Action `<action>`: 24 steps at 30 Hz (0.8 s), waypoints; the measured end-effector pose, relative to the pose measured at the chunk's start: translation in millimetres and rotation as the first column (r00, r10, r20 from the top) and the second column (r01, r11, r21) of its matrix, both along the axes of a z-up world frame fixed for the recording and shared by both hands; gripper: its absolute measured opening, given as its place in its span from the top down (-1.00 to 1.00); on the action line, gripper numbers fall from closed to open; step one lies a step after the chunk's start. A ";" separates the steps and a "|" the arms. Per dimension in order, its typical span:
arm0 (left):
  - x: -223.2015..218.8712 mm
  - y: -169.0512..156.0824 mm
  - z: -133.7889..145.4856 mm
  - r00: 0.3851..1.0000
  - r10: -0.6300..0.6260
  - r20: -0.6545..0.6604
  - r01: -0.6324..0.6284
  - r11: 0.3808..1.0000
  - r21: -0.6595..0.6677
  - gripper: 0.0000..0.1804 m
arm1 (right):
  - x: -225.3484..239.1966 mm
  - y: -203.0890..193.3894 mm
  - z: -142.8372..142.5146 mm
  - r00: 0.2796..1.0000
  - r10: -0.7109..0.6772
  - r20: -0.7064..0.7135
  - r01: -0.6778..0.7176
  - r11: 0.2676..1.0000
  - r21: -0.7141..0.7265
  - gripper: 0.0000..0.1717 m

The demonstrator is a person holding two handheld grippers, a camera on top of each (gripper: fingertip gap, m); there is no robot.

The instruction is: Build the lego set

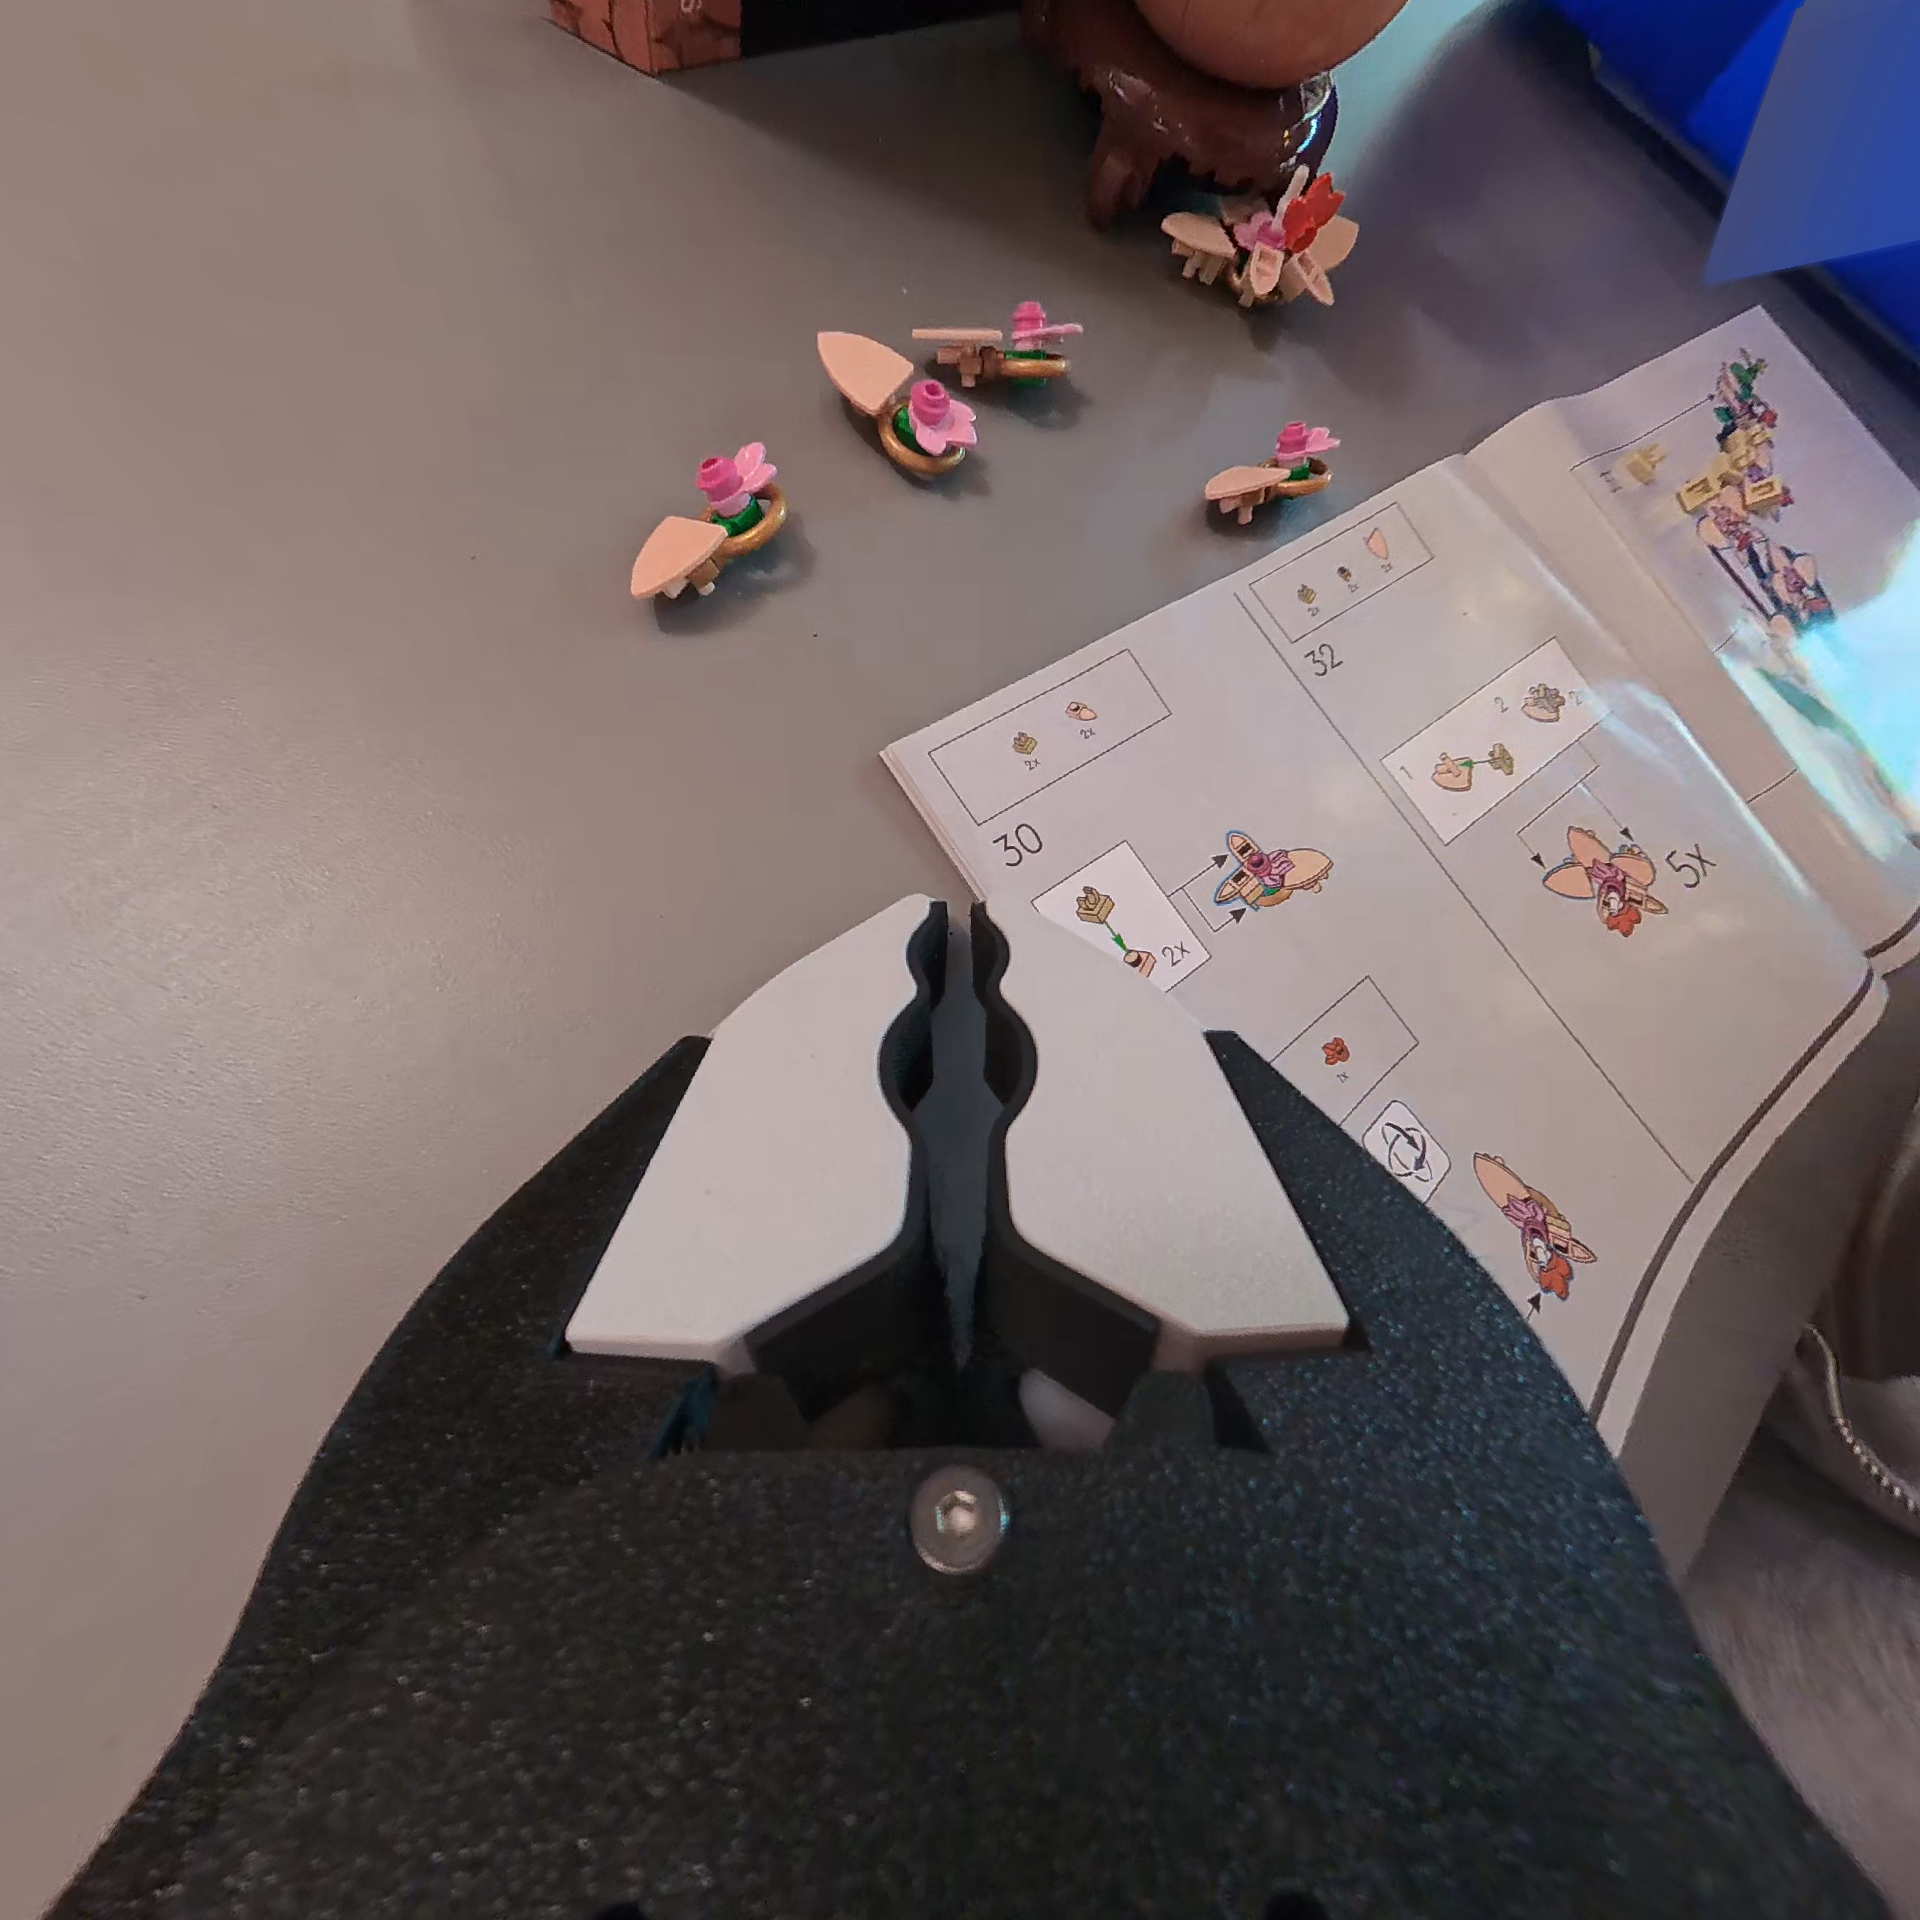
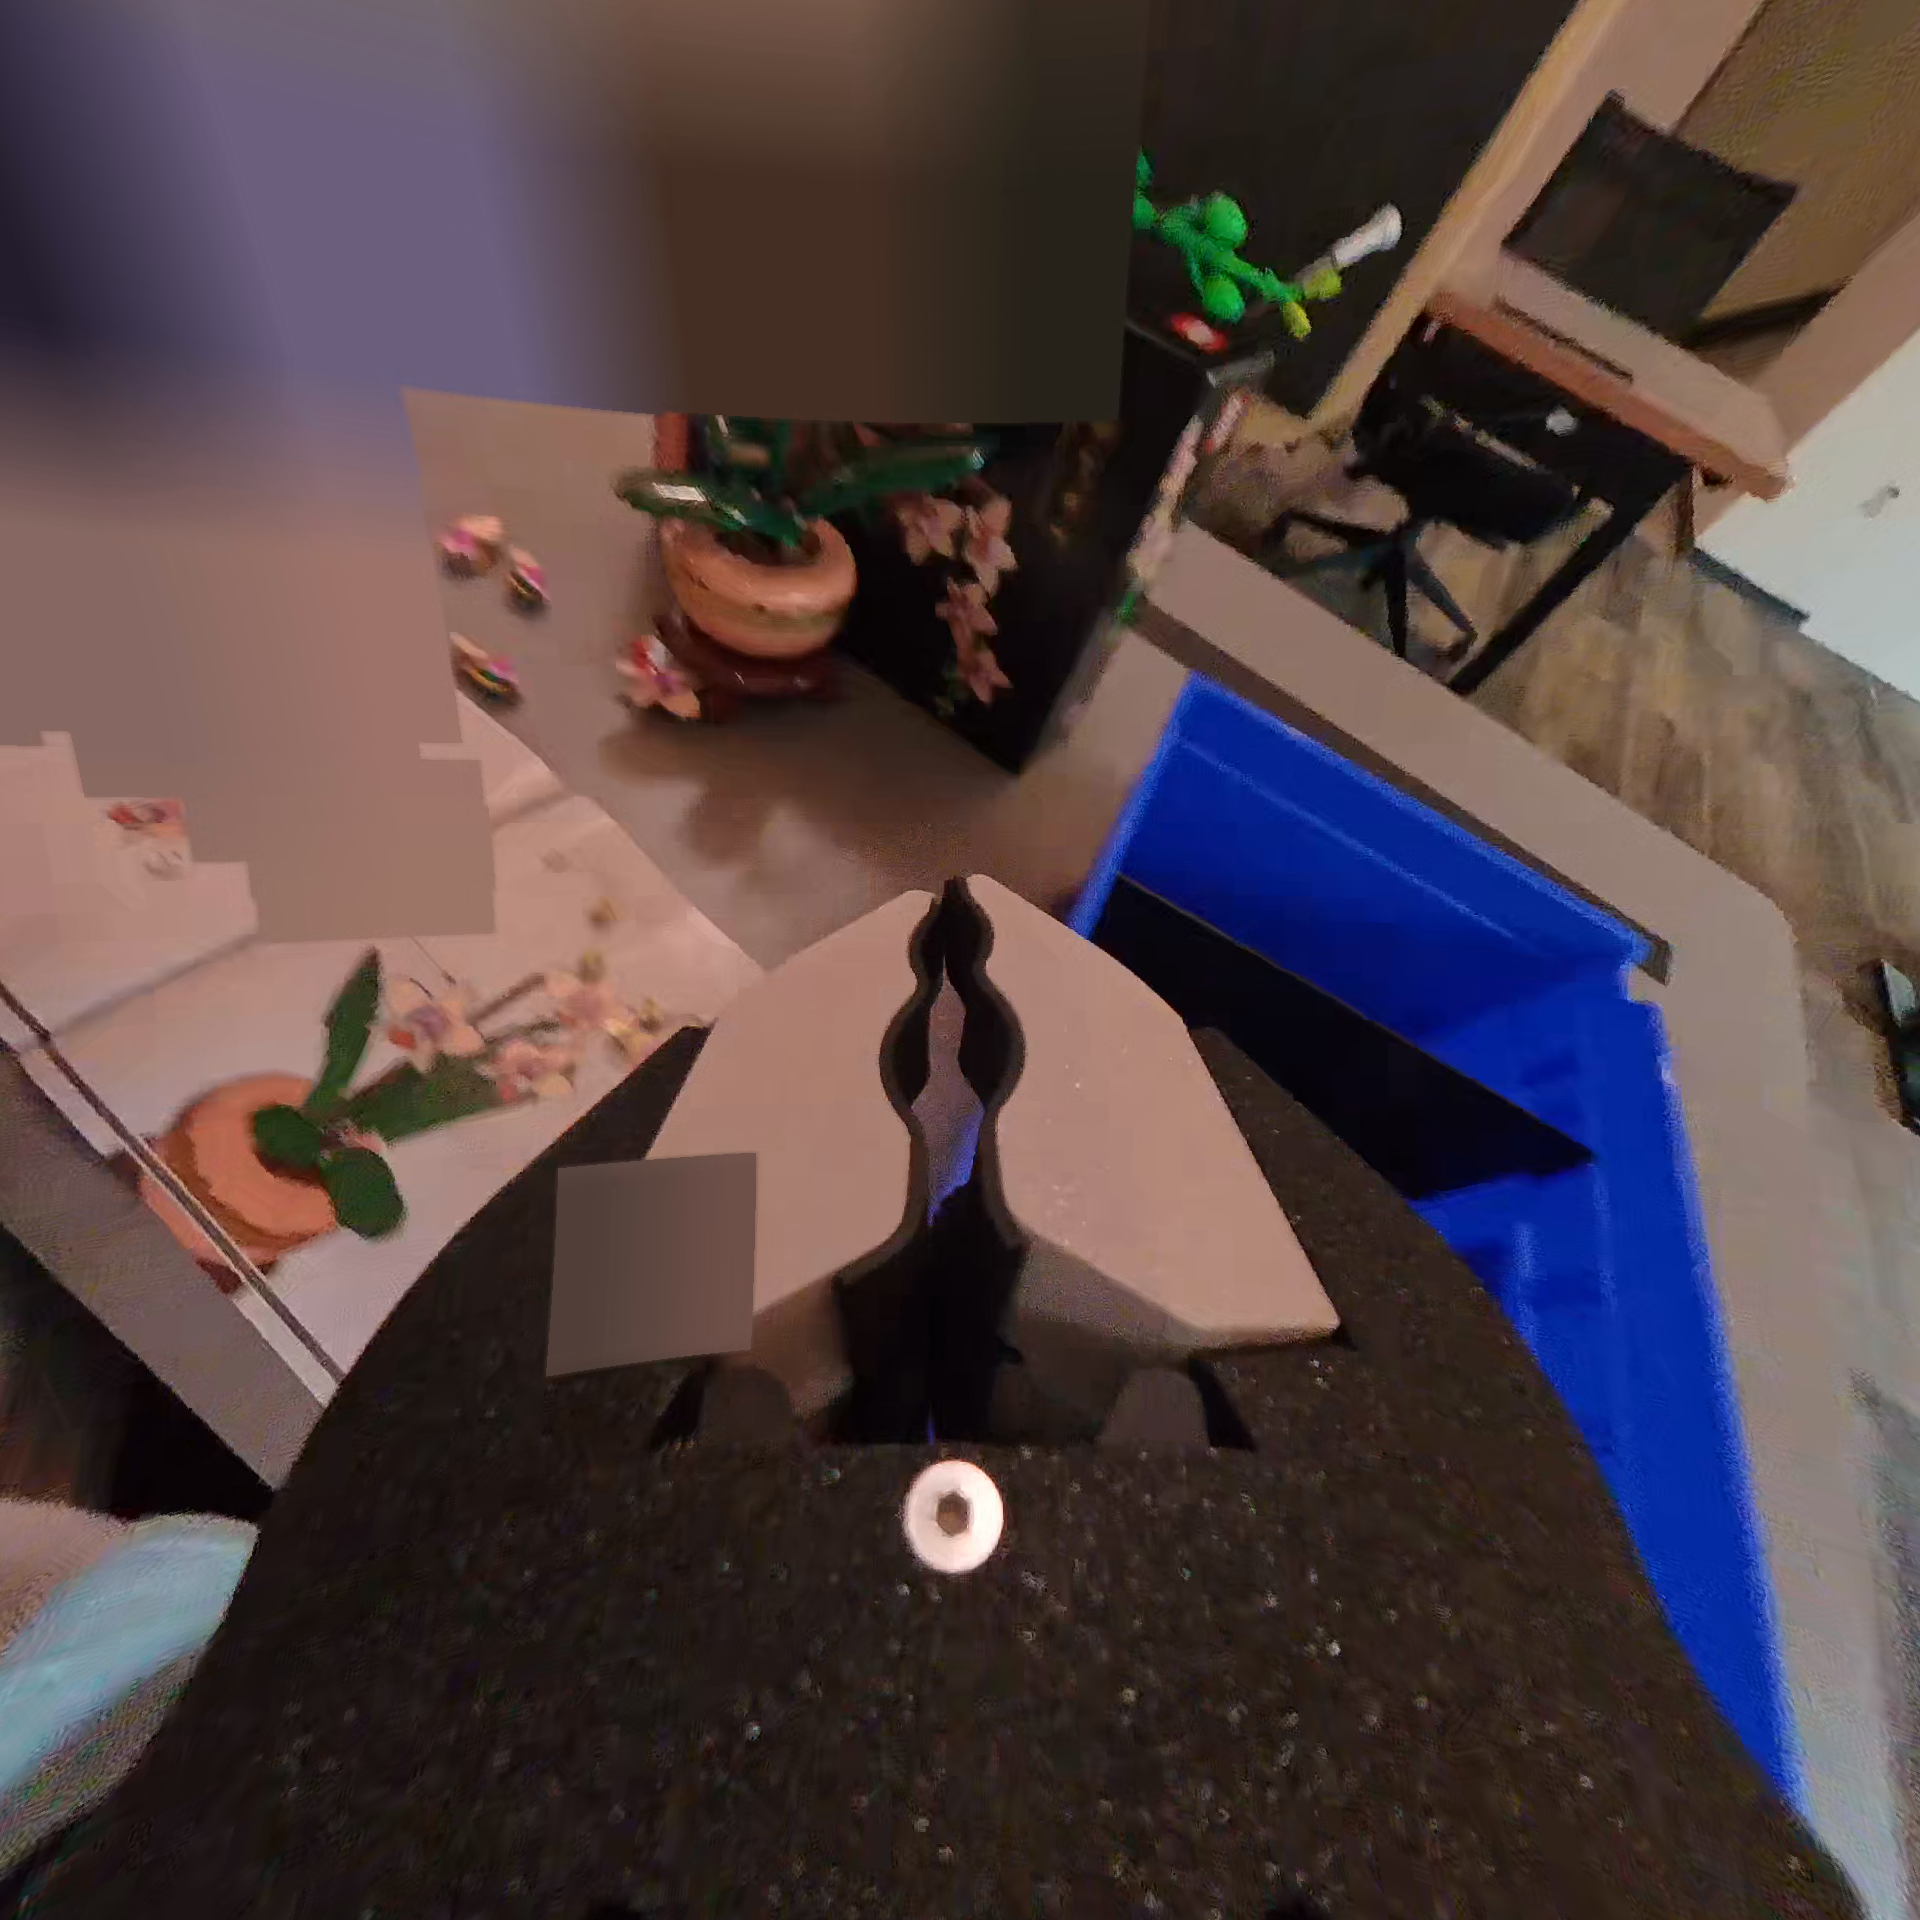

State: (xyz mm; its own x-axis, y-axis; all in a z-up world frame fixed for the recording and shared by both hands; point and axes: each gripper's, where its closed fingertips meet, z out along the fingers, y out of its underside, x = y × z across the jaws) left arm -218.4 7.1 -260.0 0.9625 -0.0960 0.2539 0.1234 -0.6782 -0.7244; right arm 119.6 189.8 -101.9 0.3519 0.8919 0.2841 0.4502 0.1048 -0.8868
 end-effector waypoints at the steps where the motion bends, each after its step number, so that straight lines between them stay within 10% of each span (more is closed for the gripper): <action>1: -0.1 0.1 0.0 1.000 0.001 0.001 -0.001 1.000 0.000 0.96 | 18.0 19.2 -3.4 0.996 -0.033 0.085 0.034 0.999 -0.012 1.00; 6: -0.3 0.2 0.0 1.000 0.003 0.012 -0.003 1.000 -0.002 0.96 | 75.4 95.4 -58.1 0.829 0.142 0.541 0.011 0.963 -0.269 1.00; 14: -0.2 0.1 0.4 0.998 0.004 0.062 -0.004 1.000 -0.007 0.96 | 55.6 105.8 -128.4 0.425 0.613 0.666 -0.292 0.790 -0.540 0.77; 24: -0.7 0.2 0.1 0.999 0.007 0.031 -0.007 1.000 -0.005 0.97 | -8.1 102.7 -125.9 0.494 0.661 0.565 -0.604 0.728 -0.324 0.80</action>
